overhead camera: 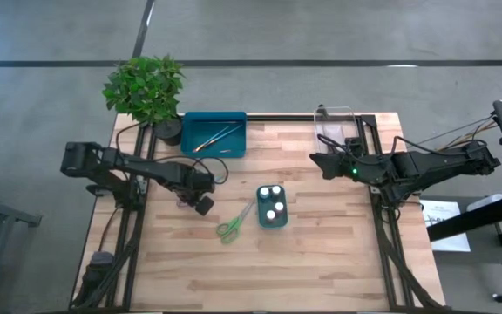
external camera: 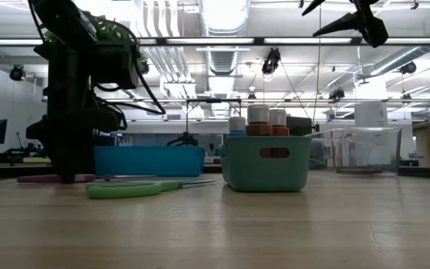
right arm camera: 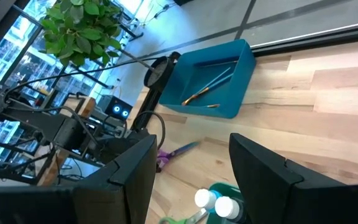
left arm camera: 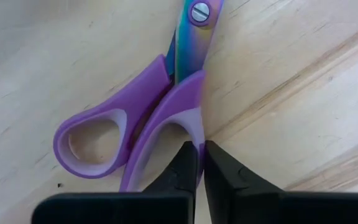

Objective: Pick & Place Paint Supplies
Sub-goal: Put the left violet scissors into the transparent bin

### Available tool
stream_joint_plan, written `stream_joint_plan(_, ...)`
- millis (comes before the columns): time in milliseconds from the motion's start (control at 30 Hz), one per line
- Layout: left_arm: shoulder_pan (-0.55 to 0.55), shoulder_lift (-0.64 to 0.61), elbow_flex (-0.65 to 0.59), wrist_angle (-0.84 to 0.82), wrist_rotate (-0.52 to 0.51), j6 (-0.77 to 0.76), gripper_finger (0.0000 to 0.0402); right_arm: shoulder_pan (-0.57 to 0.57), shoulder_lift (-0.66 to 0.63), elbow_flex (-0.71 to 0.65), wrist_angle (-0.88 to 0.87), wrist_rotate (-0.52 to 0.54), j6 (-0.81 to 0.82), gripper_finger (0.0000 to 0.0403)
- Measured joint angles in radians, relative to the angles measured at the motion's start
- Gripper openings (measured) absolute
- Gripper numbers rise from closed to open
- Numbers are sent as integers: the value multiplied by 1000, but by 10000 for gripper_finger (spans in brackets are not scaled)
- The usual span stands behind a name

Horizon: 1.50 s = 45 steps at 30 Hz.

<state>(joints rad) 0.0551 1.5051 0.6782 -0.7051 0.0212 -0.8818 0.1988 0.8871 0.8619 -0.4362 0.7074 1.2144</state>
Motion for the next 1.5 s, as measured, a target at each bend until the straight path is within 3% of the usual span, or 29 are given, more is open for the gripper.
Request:
stream_joint_plan(300, -19, 3, 73, 10, 24, 7, 13, 7, -1, 0, 0, -3, -2, 197)
stream_joint_plan(700, -169, -44, 204, 27, 8, -98, 12, 46, -1, 0, 3, -1, -27, 197)
stream_joint_plan(933, -257, -62, 331, 92, -80, -141, 12, 76, 0, 0, 66, 55, -31, 197)
stream_joint_plan(1300, -292, -59, 540, 111, -381, -140, 12, 87, 11, 0, 233, 108, -141, 197)
stream_joint_plan(1500, -261, -4, 613, 91, -398, -114, 12, 84, 101, 2, 278, 107, -98, 197)
